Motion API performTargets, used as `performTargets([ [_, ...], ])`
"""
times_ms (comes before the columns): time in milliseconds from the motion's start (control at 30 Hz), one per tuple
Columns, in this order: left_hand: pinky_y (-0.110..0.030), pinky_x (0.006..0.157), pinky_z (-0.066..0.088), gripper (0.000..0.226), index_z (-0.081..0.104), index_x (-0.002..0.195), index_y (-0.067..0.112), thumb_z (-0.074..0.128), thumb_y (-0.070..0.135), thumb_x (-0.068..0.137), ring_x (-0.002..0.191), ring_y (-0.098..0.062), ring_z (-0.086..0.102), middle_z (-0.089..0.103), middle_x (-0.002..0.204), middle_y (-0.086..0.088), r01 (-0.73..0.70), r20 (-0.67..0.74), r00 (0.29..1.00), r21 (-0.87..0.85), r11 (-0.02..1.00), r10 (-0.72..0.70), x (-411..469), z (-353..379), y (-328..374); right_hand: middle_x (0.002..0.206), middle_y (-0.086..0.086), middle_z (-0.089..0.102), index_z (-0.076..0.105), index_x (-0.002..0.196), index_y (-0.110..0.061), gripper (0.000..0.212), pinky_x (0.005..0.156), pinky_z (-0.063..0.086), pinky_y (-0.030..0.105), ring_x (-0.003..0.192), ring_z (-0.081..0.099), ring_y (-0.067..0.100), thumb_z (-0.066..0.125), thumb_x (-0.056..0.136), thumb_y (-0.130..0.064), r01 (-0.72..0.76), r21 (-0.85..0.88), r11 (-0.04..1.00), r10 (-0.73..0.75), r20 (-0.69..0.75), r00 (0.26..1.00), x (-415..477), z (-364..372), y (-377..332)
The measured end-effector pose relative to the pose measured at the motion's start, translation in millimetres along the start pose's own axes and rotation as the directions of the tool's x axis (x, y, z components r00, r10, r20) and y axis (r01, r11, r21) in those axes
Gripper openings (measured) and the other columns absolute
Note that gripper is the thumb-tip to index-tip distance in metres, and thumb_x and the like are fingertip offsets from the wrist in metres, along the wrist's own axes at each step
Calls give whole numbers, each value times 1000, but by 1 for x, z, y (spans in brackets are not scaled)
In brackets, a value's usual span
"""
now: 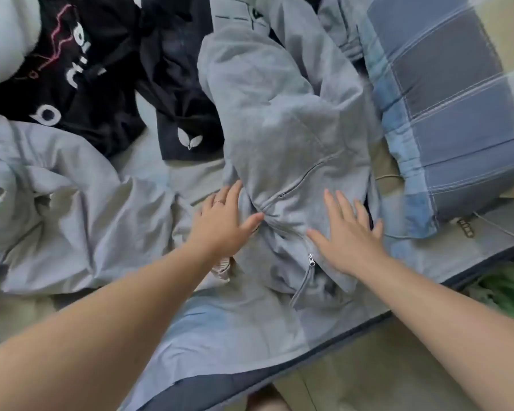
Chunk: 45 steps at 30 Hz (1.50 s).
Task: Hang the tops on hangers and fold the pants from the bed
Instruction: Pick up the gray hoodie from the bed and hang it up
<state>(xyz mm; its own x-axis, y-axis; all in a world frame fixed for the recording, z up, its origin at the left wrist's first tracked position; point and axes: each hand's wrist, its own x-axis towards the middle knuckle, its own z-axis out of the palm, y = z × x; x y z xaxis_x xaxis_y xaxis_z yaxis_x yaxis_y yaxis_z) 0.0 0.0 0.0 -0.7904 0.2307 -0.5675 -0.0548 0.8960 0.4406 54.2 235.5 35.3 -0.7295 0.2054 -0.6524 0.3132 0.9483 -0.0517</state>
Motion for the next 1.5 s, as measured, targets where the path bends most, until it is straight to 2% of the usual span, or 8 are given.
performTargets([
  [233, -37, 105, 42, 79, 30, 146, 18, 74, 44, 86, 128, -21, 50, 49, 142, 1, 19, -236, 955, -559, 829, -181, 95, 17, 36, 168, -6, -12, -16, 156, -39, 97, 116, 15, 66, 154, -3, 28, 49, 90, -71, -26, 101, 995, 32, -59, 998, 108, 5, 25],
  [433, -31, 78, 35, 56, 38, 139, 19, 64, 32, 92, 95, -14, 43, 46, 107, 8, 93, -265, 936, -448, 889, -232, 116, 25, 41, 151, 16, 41, -13, 157, -35, 106, 100, 46, 52, 128, 50, 40, 67, 89, -54, 9, 339, 941, 37, -130, 991, 155, -2, 29],
  [667, -39, 91, 52, 33, 60, 127, 21, 64, 25, 94, 106, -24, 60, 61, 108, 4, 201, 22, 976, -489, 849, -219, 80, 3, 34, 106, 10, 71, 57, 128, -23, 35, 83, 53, 39, 100, 66, 33, 63, 95, -33, -34, 564, 825, 112, -105, 988, 163, 12, 30],
  [867, -27, 73, 60, 11, 68, 99, 25, 72, 18, 92, 92, -16, 70, 73, 106, 0, 405, 382, 904, -628, 665, -190, 5, -19, 25, 143, 7, 54, 15, 157, -36, 93, 93, 48, 41, 120, 57, 34, 75, 86, -45, 10, 649, 760, 16, -34, 999, 131, -1, 7],
  [1067, -22, 68, 56, 9, 68, 102, 18, 68, 13, 95, 76, -6, 70, 71, 93, 3, 485, 502, 850, -624, 613, -163, -71, -43, 13, 125, 11, 64, 62, 117, -12, 23, 78, 50, 34, 105, 60, 28, 58, 98, -25, 87, 565, 820, -172, 98, 980, 84, -19, -43],
  [1200, -16, 58, 54, 11, 69, 100, 20, 68, 11, 95, 73, 1, 72, 75, 88, 9, 457, 451, 877, -676, 578, -166, -128, -75, 6, 125, 2, 65, 59, 131, -28, 63, 81, 50, 38, 112, 62, 25, 50, 88, -73, -320, 753, 575, -190, 503, 843, 6, -25, -85],
  [1333, -27, 90, 55, 18, 72, 110, 20, 71, 15, 93, 104, -12, 71, 76, 110, 4, 412, 477, 874, -630, 659, -91, -193, -117, -4, 115, 15, 73, 70, 124, -23, 100, 93, 53, 58, 106, 70, 37, 44, 64, -98, -617, 760, 204, -349, 646, 679, -57, -26, -109],
  [1500, -36, 97, 55, 22, 73, 111, 19, 71, 17, 90, 108, -18, 70, 75, 113, 1, 357, 506, 862, -633, 687, 18, -294, -161, -28, 115, 17, 73, 65, 129, -10, 54, 67, 61, 43, 93, 74, 32, 69, 90, -48, -689, 715, 119, -209, 697, 686, -144, -41, -165],
])
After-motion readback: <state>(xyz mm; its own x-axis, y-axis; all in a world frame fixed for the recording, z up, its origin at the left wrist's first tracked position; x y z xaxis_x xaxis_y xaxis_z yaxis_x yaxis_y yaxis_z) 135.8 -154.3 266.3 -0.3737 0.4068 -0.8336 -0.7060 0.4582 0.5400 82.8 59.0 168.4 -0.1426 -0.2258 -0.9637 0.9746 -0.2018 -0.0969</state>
